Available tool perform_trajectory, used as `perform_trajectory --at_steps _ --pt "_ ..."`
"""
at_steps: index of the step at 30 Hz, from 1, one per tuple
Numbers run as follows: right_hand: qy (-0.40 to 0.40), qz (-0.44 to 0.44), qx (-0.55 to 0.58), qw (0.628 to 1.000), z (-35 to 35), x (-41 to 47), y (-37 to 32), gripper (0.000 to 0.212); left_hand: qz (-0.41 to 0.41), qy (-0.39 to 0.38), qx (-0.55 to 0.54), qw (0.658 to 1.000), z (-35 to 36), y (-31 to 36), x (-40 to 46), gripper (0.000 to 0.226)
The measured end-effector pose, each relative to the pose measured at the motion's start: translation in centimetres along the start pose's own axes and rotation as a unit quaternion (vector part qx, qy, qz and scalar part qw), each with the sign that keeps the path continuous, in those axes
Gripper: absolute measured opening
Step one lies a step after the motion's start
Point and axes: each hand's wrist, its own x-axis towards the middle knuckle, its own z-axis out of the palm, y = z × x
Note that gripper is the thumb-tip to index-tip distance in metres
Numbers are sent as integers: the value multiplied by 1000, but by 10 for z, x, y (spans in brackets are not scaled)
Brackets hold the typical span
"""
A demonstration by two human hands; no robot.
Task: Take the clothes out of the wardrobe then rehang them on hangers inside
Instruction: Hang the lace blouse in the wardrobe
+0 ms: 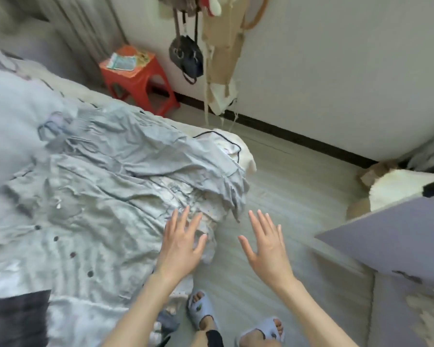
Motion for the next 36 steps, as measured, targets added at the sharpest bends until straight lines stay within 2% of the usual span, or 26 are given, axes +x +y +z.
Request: perform_trajectory --at_steps 4,7,9,12,14,17,21,25,29,36 --pt "-70 -89 -40 993 41 31 -74 59 -98 24 -11 995 -35 -85 -30 75" --pt "-111 -139 -67 982 63 48 -117 60 -175 40 -42 983 -50 -135 -52 54" --pt "-127 -172 -78 974 76 59 -141 63 -214 51 -55 974 -56 -159 -65 53" --pt "-148 -223 -100 958 97 77 -167 93 -259 69 -71 961 -58 -186 -78 52" --pt "-167 -243 -107 949 111 92 -182 103 -286 79 -85 951 -57 -203 -81 52" --pt "-202 -276 -133 930 131 122 -207 95 -317 77 -89 941 -60 -226 -76 50" --pt "-227 -339 -145 902 156 173 -246 60 -359 88 -107 923 -69 -253 -58 52" --pt "-230 -384 -169 878 185 221 -285 59 -385 94 -126 910 -78 -285 -37 52" --pt "-281 -404 -207 846 228 260 -322 59 -418 102 -132 893 -85 -335 -25 51" --pt "-305 -408 -253 823 327 319 -400 59 -474 114 -80 869 -116 -475 -17 53"
